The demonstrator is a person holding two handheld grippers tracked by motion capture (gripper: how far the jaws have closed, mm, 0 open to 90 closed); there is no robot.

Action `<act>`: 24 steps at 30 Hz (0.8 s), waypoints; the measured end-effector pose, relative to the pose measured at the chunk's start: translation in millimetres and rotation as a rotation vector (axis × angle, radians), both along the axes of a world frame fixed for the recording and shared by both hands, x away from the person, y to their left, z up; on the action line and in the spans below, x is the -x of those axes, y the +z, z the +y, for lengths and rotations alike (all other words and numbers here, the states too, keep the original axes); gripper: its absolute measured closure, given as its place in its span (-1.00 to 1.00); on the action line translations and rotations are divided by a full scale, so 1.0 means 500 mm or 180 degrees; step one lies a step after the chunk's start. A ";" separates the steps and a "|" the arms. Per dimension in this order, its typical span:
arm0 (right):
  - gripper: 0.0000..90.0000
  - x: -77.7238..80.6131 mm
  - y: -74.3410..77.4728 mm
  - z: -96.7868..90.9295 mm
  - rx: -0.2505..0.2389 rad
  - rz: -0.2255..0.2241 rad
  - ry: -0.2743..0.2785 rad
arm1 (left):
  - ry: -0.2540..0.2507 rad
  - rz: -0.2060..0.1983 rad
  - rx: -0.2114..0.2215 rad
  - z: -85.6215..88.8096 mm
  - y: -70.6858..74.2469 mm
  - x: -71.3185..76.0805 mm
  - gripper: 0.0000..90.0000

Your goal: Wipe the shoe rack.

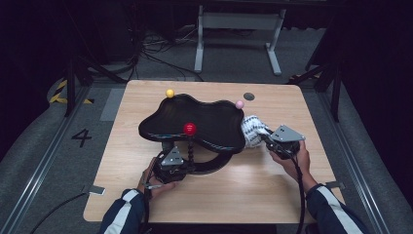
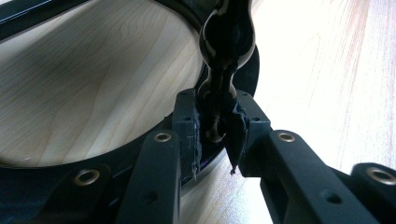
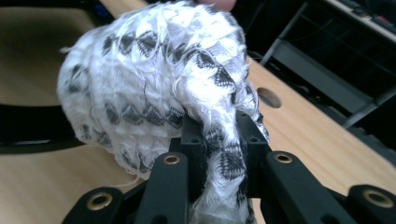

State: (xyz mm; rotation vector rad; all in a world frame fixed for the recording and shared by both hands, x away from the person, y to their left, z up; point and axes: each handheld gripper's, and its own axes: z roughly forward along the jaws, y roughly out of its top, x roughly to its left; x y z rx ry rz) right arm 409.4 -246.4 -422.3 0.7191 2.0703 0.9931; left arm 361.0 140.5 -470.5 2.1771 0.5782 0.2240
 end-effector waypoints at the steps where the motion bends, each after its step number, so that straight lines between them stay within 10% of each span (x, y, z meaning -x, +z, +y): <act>1: 0.72 -0.005 0.003 0.001 0.0003 -0.0014 -0.0025 | 0.0005 0.0004 -0.0001 0.000 0.000 0.000 0.65; 12: 0.71 -0.055 -0.006 -0.004 0.0108 -0.0103 -0.0174 | -0.0019 0.0000 0.0033 0.002 -0.001 -0.004 0.64; 24: 0.70 0.018 0.048 0.055 -0.0123 -0.0509 0.0687 | 0.0040 -0.0019 0.0046 -0.002 -0.003 -0.006 0.65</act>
